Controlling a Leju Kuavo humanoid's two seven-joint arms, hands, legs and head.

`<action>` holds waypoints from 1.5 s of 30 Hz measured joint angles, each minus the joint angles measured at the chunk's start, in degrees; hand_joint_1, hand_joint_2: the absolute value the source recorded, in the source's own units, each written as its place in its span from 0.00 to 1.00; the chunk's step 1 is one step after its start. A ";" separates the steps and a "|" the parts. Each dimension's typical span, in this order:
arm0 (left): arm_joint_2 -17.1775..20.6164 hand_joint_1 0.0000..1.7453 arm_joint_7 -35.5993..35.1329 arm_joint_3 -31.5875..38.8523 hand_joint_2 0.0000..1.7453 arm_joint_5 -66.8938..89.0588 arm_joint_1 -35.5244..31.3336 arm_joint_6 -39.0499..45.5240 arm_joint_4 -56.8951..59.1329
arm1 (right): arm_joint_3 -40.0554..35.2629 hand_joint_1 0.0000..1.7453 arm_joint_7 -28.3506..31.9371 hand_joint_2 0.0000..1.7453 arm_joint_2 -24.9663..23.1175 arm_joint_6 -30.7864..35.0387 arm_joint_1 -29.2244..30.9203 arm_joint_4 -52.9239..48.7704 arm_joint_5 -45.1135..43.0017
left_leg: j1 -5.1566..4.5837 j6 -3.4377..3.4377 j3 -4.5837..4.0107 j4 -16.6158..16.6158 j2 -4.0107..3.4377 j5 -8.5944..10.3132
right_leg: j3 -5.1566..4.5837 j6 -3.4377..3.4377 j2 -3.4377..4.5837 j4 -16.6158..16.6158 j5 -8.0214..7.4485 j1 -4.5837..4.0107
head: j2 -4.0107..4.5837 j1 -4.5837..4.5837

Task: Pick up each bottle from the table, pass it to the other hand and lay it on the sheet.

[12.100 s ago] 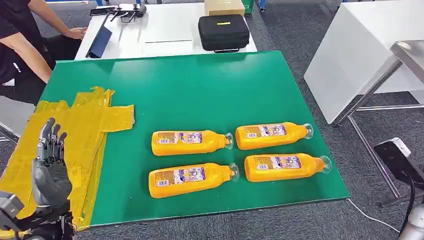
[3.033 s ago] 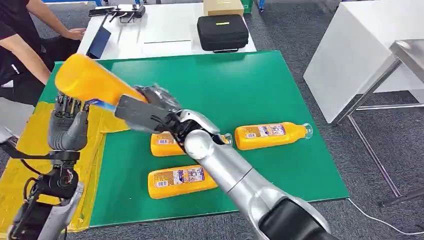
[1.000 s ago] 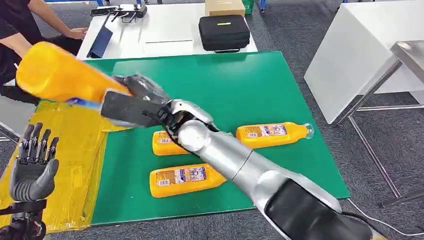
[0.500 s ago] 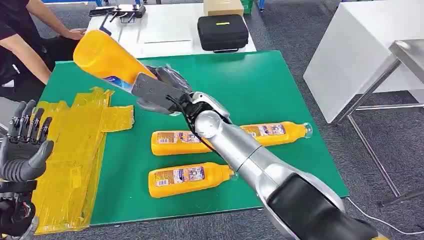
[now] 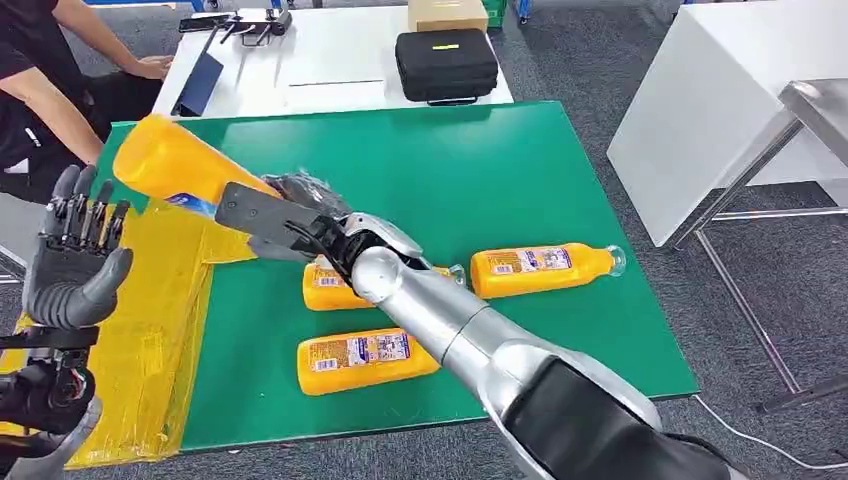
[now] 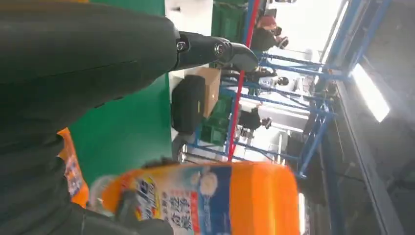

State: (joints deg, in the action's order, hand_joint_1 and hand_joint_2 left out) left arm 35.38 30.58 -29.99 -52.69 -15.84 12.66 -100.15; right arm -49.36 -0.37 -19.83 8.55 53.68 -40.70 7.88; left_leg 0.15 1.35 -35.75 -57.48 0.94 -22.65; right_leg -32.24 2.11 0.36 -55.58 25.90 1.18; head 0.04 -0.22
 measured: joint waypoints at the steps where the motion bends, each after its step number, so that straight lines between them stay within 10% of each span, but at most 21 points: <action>1: -0.61 0.00 0.55 -0.72 1.00 0.22 -0.03 0.85 0.07 | -1.49 1.00 -0.64 1.00 -0.26 0.39 0.22 -0.04 -1.55 | 0.00 0.00 0.00 0.00 -0.03 0.00 | 0.00 0.00 0.02 0.00 0.00 0.00 | 0.00 0.04; 15: -3.36 0.00 4.43 -0.90 1.00 0.68 6.28 0.56 -1.01 | -20.14 1.00 -5.34 1.00 -0.26 4.68 1.72 -1.88 -13.13 | 0.01 -0.01 -0.03 0.01 0.00 -0.02 | -0.05 -0.01 0.02 0.02 0.02 -0.01 | 0.00 0.02; 45: -4.87 0.00 5.27 2.45 1.00 3.65 11.61 6.36 -6.23 | -31.01 1.00 -10.17 1.00 0.15 3.36 3.05 -11.21 -13.39 | 0.02 -0.02 -0.04 0.01 0.02 -0.02 | -0.04 -0.02 0.01 0.02 0.02 -0.01 | 0.00 0.02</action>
State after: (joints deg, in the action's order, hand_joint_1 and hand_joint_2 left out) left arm 30.51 35.85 -27.54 -49.05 -4.23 19.02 -106.38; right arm -80.37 -10.53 -19.67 11.91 56.74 -51.91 -5.51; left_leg 0.18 1.33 -35.78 -57.47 0.96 -22.67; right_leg -32.28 2.10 0.37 -55.56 25.92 1.16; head 0.04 -0.20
